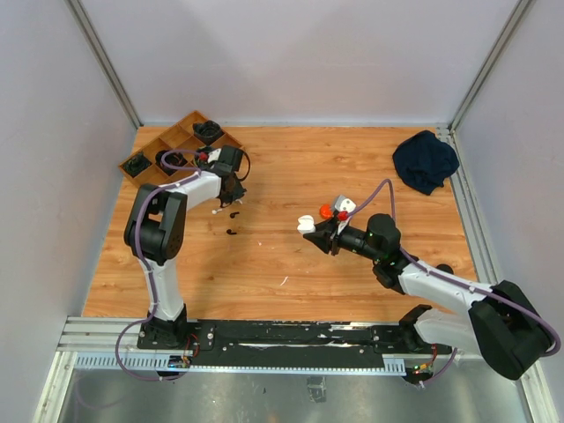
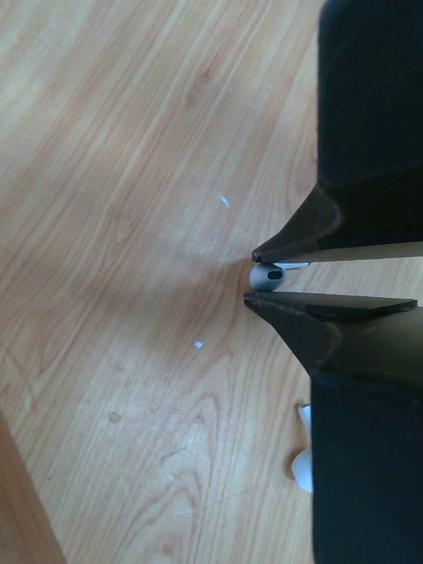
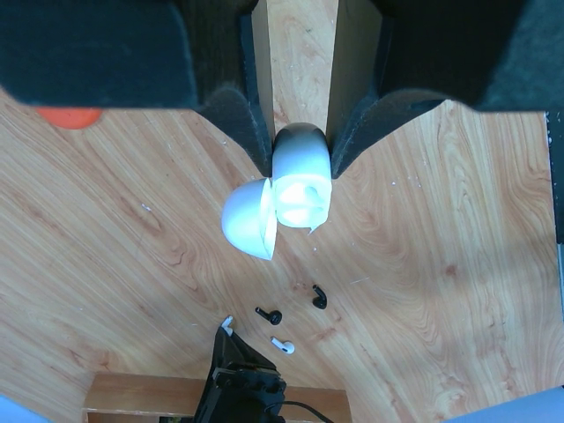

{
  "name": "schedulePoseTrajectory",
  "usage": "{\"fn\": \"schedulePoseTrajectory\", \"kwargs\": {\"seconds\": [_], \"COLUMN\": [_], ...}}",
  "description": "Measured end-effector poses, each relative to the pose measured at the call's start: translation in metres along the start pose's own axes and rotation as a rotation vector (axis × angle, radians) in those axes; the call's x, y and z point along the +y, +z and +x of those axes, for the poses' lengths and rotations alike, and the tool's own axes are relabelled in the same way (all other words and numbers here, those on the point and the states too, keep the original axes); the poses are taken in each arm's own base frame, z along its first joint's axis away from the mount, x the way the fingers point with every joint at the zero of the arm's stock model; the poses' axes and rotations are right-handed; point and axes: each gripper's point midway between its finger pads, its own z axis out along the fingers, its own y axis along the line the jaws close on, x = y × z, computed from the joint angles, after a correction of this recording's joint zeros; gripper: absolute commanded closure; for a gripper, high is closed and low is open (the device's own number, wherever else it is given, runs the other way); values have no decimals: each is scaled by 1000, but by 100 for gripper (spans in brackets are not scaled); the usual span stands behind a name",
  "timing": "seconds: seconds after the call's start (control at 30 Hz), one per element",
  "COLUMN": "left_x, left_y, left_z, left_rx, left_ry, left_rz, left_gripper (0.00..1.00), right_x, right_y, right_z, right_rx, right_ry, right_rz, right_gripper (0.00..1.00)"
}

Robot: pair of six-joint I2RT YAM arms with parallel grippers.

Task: Insert the wireless bluetooth earbuds into the charging case
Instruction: Pick up the earbud from the center of the board, then place the earbud in the charging case.

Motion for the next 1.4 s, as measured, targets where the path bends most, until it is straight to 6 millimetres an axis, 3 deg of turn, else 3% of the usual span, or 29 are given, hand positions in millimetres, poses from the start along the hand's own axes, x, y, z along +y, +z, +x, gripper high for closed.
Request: {"fn": "schedulePoseTrajectory", "kwargs": {"seconds": [0.33,0.5,0.93,1.23,1.4], "left_x": [-5,-13,-61,-77,-83], "left_y": [-19,-41,-134,-216,-267], "left_z": [30,40,33,22,27], "left_rx": [92,82,-148,-370,-477], "left_ry": [37,60,145,229,272], "left_rz": [137,236,703,987,1143], "left_gripper": [91,94,97,96,95], "right_x": [1,3,13,16,17], "right_y": [-1,-1,1,3,5], "right_z": [-3,-3,-13,-29,-38], "right_rx": [-9,-14,-56,-121,-161], "right_ry": [-5,-6,-7,-12,-10], "right_rz": [0,-12,-72,-94,-102], "right_gripper": [86,85,83,83,83]}}
